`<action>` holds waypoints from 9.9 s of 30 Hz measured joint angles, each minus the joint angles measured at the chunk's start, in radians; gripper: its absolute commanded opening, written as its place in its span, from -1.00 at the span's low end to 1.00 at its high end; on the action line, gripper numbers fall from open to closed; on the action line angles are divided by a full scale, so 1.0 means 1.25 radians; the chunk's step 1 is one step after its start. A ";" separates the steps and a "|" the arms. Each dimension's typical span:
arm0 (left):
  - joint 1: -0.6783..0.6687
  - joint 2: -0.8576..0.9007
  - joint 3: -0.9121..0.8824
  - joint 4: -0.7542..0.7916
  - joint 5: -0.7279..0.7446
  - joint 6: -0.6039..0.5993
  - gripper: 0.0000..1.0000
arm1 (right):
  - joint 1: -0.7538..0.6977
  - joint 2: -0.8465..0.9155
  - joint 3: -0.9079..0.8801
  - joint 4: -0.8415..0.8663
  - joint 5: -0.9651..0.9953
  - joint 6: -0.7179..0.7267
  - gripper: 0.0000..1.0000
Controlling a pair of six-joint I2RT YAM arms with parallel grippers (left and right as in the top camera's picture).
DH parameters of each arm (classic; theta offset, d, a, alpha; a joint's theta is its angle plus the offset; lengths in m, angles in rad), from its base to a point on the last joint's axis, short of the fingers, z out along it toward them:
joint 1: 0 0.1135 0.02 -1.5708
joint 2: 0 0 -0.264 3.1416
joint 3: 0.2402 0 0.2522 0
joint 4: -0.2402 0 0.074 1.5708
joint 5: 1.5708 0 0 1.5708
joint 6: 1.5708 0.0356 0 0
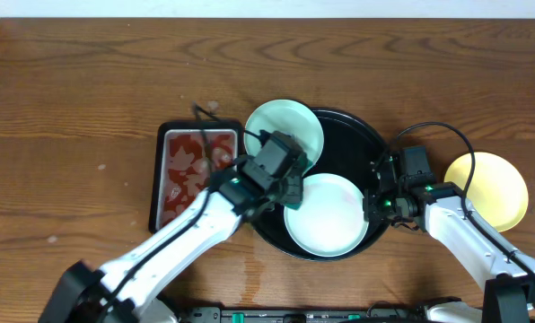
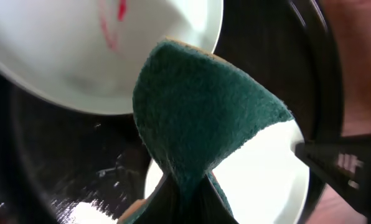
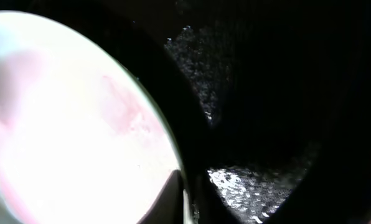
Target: Clean dirty plates on tray and stack at the side
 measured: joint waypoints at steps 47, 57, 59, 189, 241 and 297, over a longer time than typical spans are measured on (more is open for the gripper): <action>0.429 -0.143 0.000 -0.345 -0.154 0.111 -0.85 | -0.001 -0.129 -0.054 0.096 -0.106 0.006 -0.98; 0.429 -0.143 0.000 -0.338 -0.154 0.170 -0.85 | -0.001 -0.188 0.018 -0.063 0.077 0.005 -0.98; 0.429 -0.143 -0.001 -0.331 -0.154 0.173 -0.85 | -0.001 -0.188 0.050 -0.092 0.109 0.005 -0.98; 0.429 0.032 -0.184 -0.052 -0.099 0.205 -0.77 | 0.491 -0.117 0.247 0.040 0.915 -0.480 -0.98; 0.430 0.077 -0.164 0.112 -0.092 0.238 -0.85 | 0.491 -0.117 0.247 0.008 0.915 -0.480 -0.98; 0.430 0.090 -0.158 0.017 0.013 0.280 -0.63 | -0.165 -0.116 0.248 -0.203 0.245 0.110 -0.98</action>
